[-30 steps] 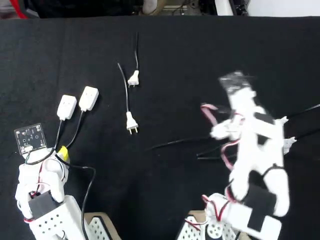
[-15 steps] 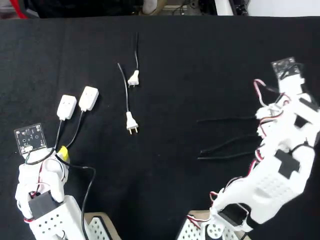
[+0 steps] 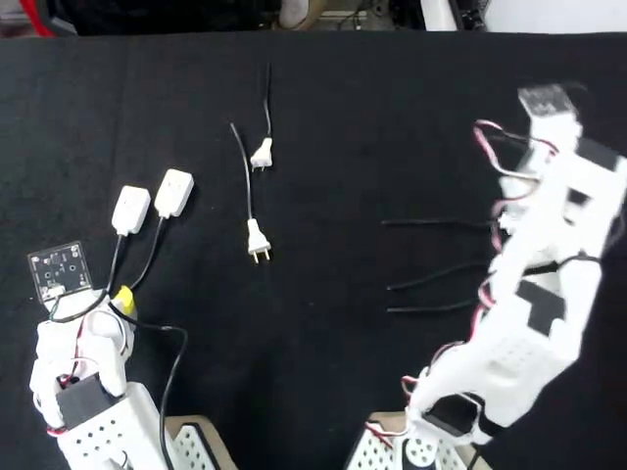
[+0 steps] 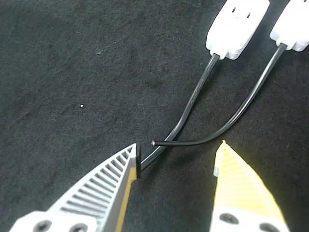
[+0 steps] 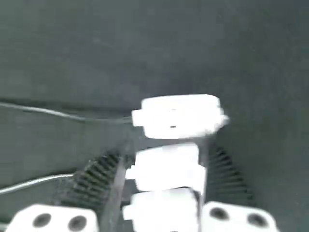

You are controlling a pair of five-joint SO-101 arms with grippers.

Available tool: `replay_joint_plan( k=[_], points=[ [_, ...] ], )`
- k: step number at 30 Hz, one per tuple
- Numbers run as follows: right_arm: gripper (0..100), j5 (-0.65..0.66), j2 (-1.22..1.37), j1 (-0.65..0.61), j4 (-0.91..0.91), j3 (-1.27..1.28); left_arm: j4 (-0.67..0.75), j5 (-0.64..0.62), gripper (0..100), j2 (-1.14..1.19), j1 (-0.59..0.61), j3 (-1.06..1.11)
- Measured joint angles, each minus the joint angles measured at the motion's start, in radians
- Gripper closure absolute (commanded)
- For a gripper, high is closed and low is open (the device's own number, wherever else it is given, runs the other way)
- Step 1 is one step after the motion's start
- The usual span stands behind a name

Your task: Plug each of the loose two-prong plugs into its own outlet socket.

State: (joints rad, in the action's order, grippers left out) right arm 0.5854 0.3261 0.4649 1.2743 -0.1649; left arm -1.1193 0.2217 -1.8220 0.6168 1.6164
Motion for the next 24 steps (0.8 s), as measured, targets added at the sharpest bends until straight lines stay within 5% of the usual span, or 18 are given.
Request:
replay_joint_plan(
  k=[8, 15, 24],
  points=[
    [91.7, -0.206, -0.161, -0.400, 0.175, 0.000, 0.003, 0.000, 74, 0.000, 0.000, 0.012],
    [91.3, -0.371, -0.097, -0.801, 0.106, 0.037, 0.003, 0.052, 74, 0.000, 0.000, 0.025],
    [91.3, -0.425, 0.155, -0.982, -0.041, 0.052, 0.003, 0.054, 74, 0.000, 0.000, 0.025]
  ],
)
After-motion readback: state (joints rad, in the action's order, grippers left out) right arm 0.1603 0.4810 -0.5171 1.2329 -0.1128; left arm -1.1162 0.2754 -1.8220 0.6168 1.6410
